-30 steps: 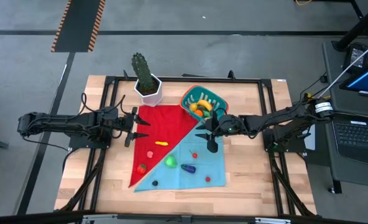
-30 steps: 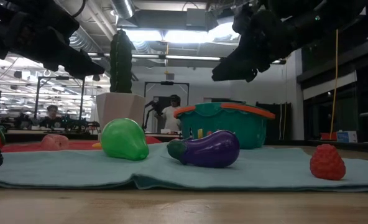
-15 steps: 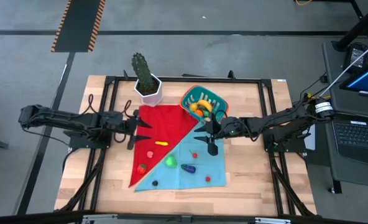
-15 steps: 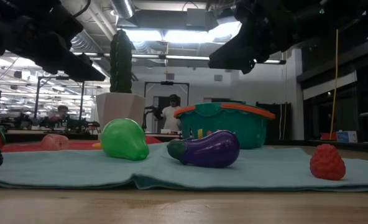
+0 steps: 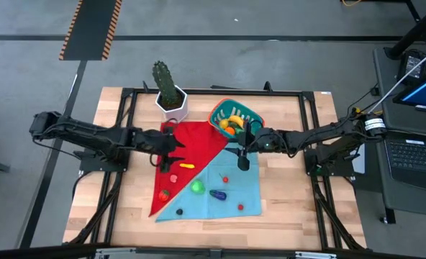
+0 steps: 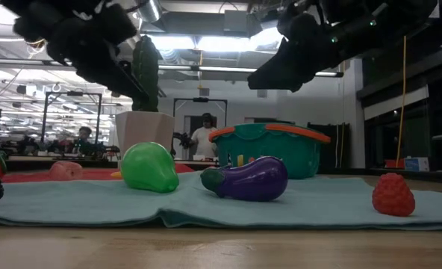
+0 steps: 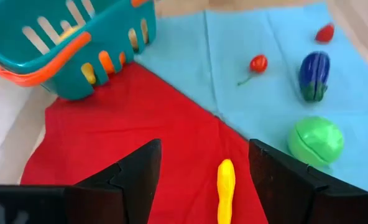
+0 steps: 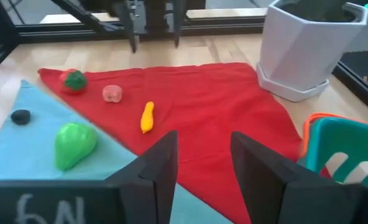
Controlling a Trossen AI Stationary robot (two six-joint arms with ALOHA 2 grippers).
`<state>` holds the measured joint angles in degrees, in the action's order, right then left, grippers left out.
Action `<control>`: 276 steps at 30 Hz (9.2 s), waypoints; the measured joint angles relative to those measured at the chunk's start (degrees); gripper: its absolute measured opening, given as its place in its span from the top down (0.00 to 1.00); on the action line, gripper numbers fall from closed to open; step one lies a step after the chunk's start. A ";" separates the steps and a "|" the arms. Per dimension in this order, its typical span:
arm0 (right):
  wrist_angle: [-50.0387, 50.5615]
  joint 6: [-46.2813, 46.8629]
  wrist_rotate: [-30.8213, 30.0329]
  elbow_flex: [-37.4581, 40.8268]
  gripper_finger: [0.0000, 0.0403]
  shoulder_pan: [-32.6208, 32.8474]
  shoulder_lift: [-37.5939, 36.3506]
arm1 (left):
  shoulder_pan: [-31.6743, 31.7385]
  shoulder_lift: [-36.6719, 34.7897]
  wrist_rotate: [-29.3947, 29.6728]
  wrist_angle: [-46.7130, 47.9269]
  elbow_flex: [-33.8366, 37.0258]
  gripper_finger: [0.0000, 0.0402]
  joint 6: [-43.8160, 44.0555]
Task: Pick and placing Produce into tupperware
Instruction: Put the yellow corn into the blue basket
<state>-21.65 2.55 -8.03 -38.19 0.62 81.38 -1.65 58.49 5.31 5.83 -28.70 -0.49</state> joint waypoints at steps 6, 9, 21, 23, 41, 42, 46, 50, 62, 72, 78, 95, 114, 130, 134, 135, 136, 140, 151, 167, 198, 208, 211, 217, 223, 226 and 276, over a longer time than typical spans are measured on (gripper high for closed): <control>0.11 -0.01 0.00 -0.01 0.63 -0.92 0.00 | -0.12 6.27 0.01 4.25 -4.88 0.43 -0.02; 0.33 -0.02 0.02 -0.01 0.63 -0.90 0.00 | -0.31 7.34 0.01 4.41 -4.92 0.43 -0.09; 3.03 0.15 0.15 0.02 0.63 -0.76 0.00 | -0.43 9.50 0.01 4.90 -4.97 0.43 2.79; 3.60 0.15 0.16 0.02 0.63 -0.76 0.00 | -0.82 10.77 0.03 4.65 -4.97 0.43 3.39; 4.93 0.20 0.15 0.02 0.63 -0.76 0.00 | -2.63 23.11 2.94 3.77 -4.92 0.43 8.07; 5.06 0.20 0.15 0.02 0.63 -0.76 0.00 | -2.81 23.31 2.96 3.62 -4.92 0.43 8.09; 5.40 0.20 0.15 0.02 0.63 -0.76 0.00 | -4.06 23.74 2.96 3.44 -4.90 0.43 8.09; 5.43 0.13 0.14 0.02 0.63 -0.79 0.00 | -5.14 23.74 2.97 3.43 -4.90 0.43 8.67; 5.42 0.00 0.13 0.02 0.63 -0.79 0.00 | -5.20 25.02 1.77 3.52 -4.90 0.53 11.02; 5.42 0.00 0.13 0.02 0.63 -0.77 0.00 | -5.11 25.94 1.15 3.51 -4.90 0.60 12.13; 5.44 0.00 0.13 0.02 0.63 -0.77 0.00 | -5.11 25.93 1.15 3.52 -4.90 0.65 12.13; 5.42 0.00 0.13 0.02 0.63 -0.78 0.00 | -5.11 25.93 1.13 3.52 -4.90 0.90 12.36; 6.02 0.00 0.11 0.02 0.63 -0.78 0.00 | -4.61 25.93 2.80 3.54 -4.90 0.98 12.15; 6.34 0.02 0.11 0.02 0.63 -0.76 0.00 | -0.75 17.19 -2.92 6.58 -4.92 1.00 6.70; 6.31 0.02 0.11 0.02 0.63 -0.77 0.00 | 0.87 11.91 -2.94 12.07 -4.92 1.00 6.45; 6.30 0.02 0.11 0.02 0.63 -0.78 0.00 | 1.26 10.57 -2.94 13.14 -4.92 1.00 6.31; 6.32 0.02 0.11 0.02 0.63 -0.79 0.00 | 1.69 9.27 -2.94 13.79 -4.92 1.00 6.07; 6.43 0.02 0.11 0.02 0.63 -0.79 0.00 | 3.32 3.28 -2.96 17.47 -4.92 1.00 4.35; 7.02 0.17 0.11 0.02 0.63 -0.79 0.00 | 6.72 -12.35 -5.62 16.55 1.56 1.00 1.73; -5.14 1.69 9.37 4.20 0.63 -2.27 -0.29 | 8.13 -23.36 -16.62 -16.55 20.41 1.00 2.90; -5.96 4.91 -7.85 23.71 0.63 -4.89 -31.34 | 6.51 6.01 4.49 -50.42 16.44 1.00 1.39; -5.70 5.93 -7.85 23.71 0.63 -4.89 -31.34 | 10.98 16.50 4.10 -40.52 2.05 1.00 0.17; -5.57 6.40 -7.85 23.71 0.63 -4.89 -31.34 | 11.70 18.53 4.12 -37.10 -2.39 1.00 0.26; -4.38 6.35 -7.83 23.71 0.63 -4.89 -31.34 | 12.65 23.31 4.01 -22.14 -12.86 1.00 0.08; -3.61 7.23 -7.83 23.71 0.63 -4.89 -31.32 | 13.12 29.53 4.22 -16.22 -22.16 1.00 3.13; -3.61 7.83 -7.84 23.71 0.63 -4.89 -31.32 | 13.69 33.23 6.83 -14.97 -26.00 1.00 4.64; -2.97 10.76 -7.82 23.71 0.63 -4.89 -31.56 | 19.45 57.27 5.64 22.72 -59.87 1.00 10.44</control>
<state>-24.62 13.30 -15.86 -14.48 -4.27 49.82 17.80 115.77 10.96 28.55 -88.58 9.95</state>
